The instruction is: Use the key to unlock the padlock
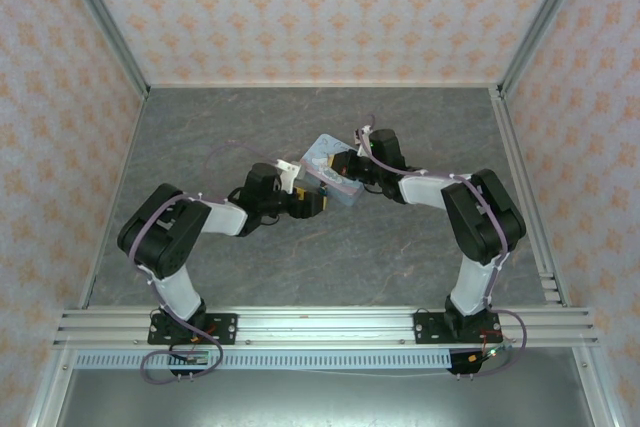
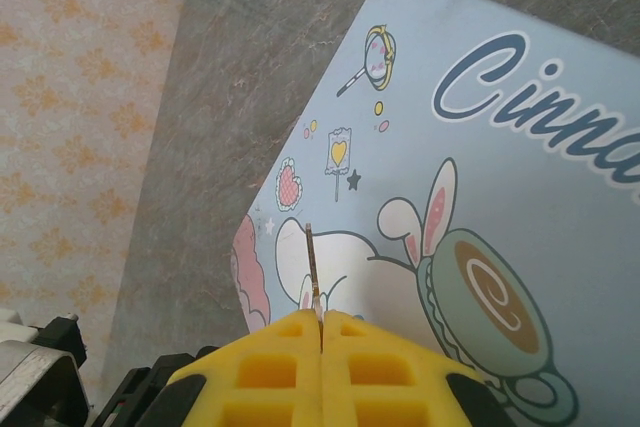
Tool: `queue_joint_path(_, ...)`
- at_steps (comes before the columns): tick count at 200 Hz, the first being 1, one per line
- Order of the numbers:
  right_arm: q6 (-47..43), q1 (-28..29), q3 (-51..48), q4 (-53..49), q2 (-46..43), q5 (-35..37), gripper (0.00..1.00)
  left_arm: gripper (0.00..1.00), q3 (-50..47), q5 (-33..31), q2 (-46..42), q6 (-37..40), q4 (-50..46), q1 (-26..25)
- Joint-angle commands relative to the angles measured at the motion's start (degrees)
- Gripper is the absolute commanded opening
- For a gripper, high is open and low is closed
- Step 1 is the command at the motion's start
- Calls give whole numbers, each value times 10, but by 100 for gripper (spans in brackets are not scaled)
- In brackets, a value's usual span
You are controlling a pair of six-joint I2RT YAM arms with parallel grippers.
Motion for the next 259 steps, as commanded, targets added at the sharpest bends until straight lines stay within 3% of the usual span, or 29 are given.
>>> queue_joint_path(1, 1, -3, -20, -4, 11, -3, 0, 72, 17, -6, 13, -4, 41, -5)
queue_joint_path(139, 4, -2, -22, 9, 14, -20, 0, 63, 50, -20, 105, -1, 86, -5)
queue_joint_path(196, 6, -1, -20, 9, 15, -21, 0, 53, 62, -11, 103, 8, 53, -25)
queue_joint_path(259, 7, -2, -18, 8, 14, -25, 0, 48, 72, -49, 107, 6, 17, -44)
